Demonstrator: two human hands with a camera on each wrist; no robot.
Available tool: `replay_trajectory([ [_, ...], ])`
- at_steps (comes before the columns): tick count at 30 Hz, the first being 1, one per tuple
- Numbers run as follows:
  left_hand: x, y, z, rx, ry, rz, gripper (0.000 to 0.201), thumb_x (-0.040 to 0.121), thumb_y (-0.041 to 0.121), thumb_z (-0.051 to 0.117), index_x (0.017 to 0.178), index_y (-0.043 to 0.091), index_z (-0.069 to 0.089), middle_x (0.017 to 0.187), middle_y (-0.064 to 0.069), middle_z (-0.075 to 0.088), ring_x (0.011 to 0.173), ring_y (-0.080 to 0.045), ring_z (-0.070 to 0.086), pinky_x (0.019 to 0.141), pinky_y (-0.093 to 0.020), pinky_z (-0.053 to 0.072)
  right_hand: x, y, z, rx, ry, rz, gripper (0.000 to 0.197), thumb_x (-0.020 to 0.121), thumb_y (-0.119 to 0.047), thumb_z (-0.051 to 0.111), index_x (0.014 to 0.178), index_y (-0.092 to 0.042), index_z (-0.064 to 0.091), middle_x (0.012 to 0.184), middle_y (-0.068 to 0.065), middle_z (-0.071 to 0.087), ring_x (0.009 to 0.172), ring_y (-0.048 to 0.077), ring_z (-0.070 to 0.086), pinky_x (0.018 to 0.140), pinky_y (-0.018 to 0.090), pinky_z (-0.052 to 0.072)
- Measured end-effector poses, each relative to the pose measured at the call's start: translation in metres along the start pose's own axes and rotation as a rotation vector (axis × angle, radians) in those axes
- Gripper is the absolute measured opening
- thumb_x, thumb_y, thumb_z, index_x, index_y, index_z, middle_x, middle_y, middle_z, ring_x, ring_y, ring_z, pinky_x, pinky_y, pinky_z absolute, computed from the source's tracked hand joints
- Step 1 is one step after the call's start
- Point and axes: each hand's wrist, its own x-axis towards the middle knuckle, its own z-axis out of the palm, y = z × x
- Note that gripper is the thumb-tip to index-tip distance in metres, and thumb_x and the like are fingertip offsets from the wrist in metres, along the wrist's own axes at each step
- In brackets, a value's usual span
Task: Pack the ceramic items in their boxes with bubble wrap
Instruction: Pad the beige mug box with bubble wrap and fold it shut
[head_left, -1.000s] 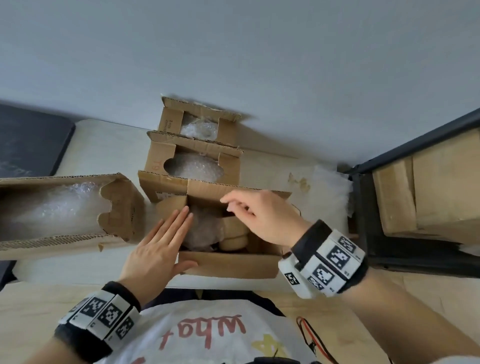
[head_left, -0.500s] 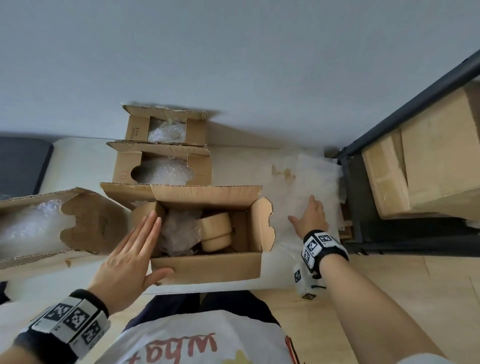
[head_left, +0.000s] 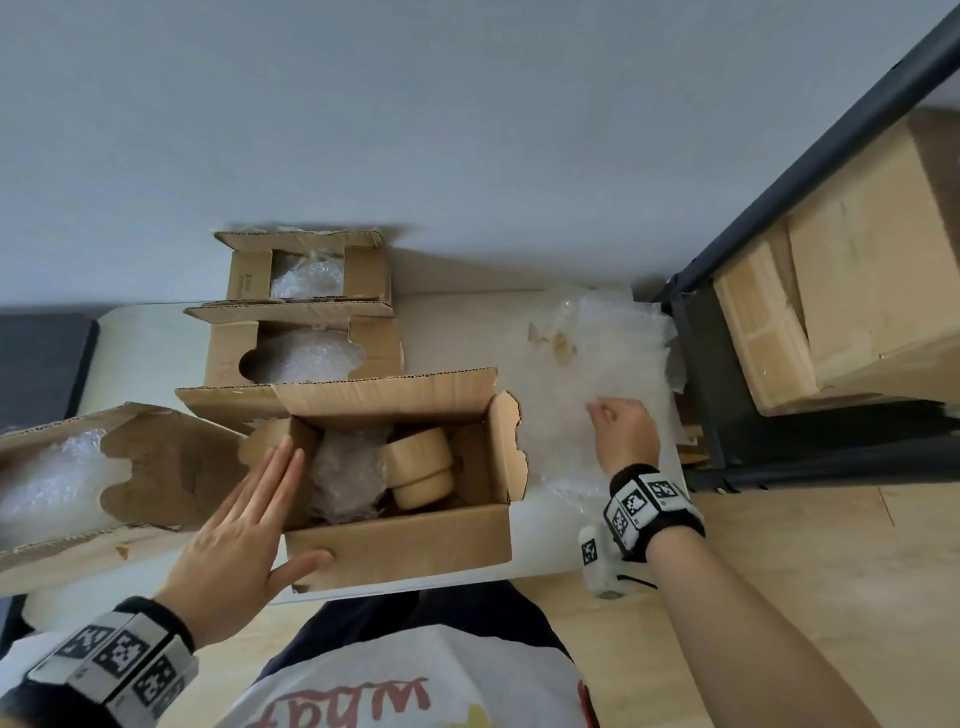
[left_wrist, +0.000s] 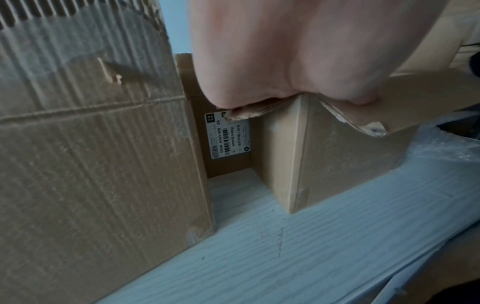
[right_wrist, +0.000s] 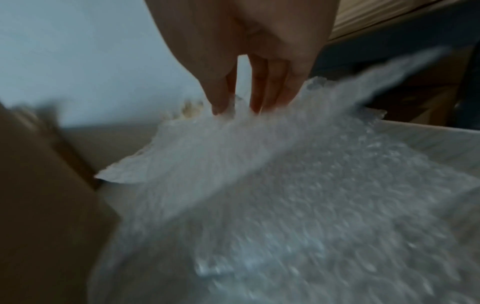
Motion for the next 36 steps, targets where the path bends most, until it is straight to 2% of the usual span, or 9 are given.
replay_trajectory([
  [7,-0.002,-0.001,-0.009,-0.067,-0.106,-0.068,0.11,0.061,0.091,0.002,0.144,0.021,-0.021,0.151,0.008,-0.029,0.138,-0.006,-0.027,0.113,-0.026,-0.007,-0.008,-0.016,-0.065,0.514,0.154,0.001,0.021,0.094,-0.022,0.058,0.105,-0.007,0.068,0.096,0.007,0.067,0.085,0.011,0.061,0.074,0.023,0.048],
  [11,-0.003,0.009,-0.033,-0.076,-0.096,-0.069,0.108,0.057,0.093,-0.006,0.139,0.027,-0.028,0.147,0.011,-0.031,0.137,-0.005,-0.026,0.111,-0.024,-0.015,-0.023,-0.047,-0.11,0.84,0.118,-0.075,0.009,0.092,-0.024,0.059,0.098,-0.027,0.065,0.1,-0.011,0.065,0.098,0.009,0.064,0.078,0.021,0.056],
  [14,-0.001,0.034,-0.072,-0.323,0.024,-0.041,0.089,0.073,0.081,0.02,0.145,0.039,-0.011,0.151,0.019,-0.021,0.145,-0.011,-0.007,0.118,-0.03,0.001,-0.035,-0.077,-0.136,0.82,0.082,-0.252,0.012,0.092,-0.026,0.058,0.097,-0.034,0.066,0.102,-0.014,0.068,0.102,0.006,0.064,0.082,0.022,0.055],
  [19,0.011,0.078,-0.146,-0.359,0.487,0.328,0.066,0.093,0.06,0.032,0.151,0.033,0.013,0.16,0.008,-0.001,0.146,-0.01,-0.003,0.119,-0.035,0.009,-0.059,-0.127,-0.141,0.46,0.078,-0.666,0.018,0.094,-0.011,0.056,0.109,-0.01,0.066,0.102,-0.007,0.067,0.093,-0.004,0.06,0.083,0.01,0.046],
  [24,0.031,0.094,-0.163,-0.114,0.351,0.287,0.084,0.082,0.068,0.034,0.149,0.036,-0.006,0.158,0.009,-0.008,0.144,-0.01,-0.018,0.118,-0.036,-0.011,-0.084,-0.157,-0.126,0.424,-0.059,-0.822,0.018,0.091,-0.003,0.057,0.107,-0.003,0.066,0.103,0.0,0.068,0.094,0.002,0.061,0.083,0.009,0.045],
  [28,0.038,0.091,-0.152,-0.221,0.35,0.204,0.077,0.085,0.054,0.052,0.15,0.03,0.018,0.153,0.004,0.03,0.143,-0.015,0.022,0.118,-0.041,0.015,-0.098,-0.169,-0.119,0.557,-0.142,-0.81,0.016,0.093,-0.009,0.056,0.104,-0.005,0.067,0.097,-0.007,0.068,0.092,-0.005,0.062,0.078,0.006,0.044],
  [31,0.04,0.091,-0.145,-0.413,0.386,0.131,0.047,0.086,0.038,0.063,0.129,0.023,0.051,0.115,0.002,0.066,0.103,-0.02,0.063,0.089,-0.04,0.05,-0.107,-0.173,-0.111,0.639,-0.244,-0.763,0.014,0.092,-0.008,0.058,0.103,-0.005,0.067,0.099,-0.004,0.07,0.092,0.001,0.064,0.079,0.011,0.046],
  [34,0.043,0.09,-0.141,-0.638,0.378,0.099,0.007,0.088,0.014,0.064,0.094,0.01,0.064,0.087,0.0,0.071,0.084,-0.022,0.068,0.075,-0.037,0.054,-0.112,-0.173,-0.105,0.575,-0.399,-0.804,0.022,0.087,-0.018,0.064,0.106,-0.01,0.069,0.111,-0.004,0.067,0.105,0.003,0.06,0.09,0.014,0.044],
  [36,0.043,0.089,-0.142,-0.898,0.291,0.049,0.01,0.09,0.006,0.06,0.096,0.004,0.068,0.087,-0.007,0.073,0.082,-0.026,0.069,0.075,-0.04,0.057,-0.112,-0.169,-0.103,0.444,-0.481,-0.867,0.036,0.078,-0.028,0.071,0.113,-0.022,0.067,0.128,-0.008,0.057,0.121,-0.001,0.049,0.102,0.013,0.035],
])
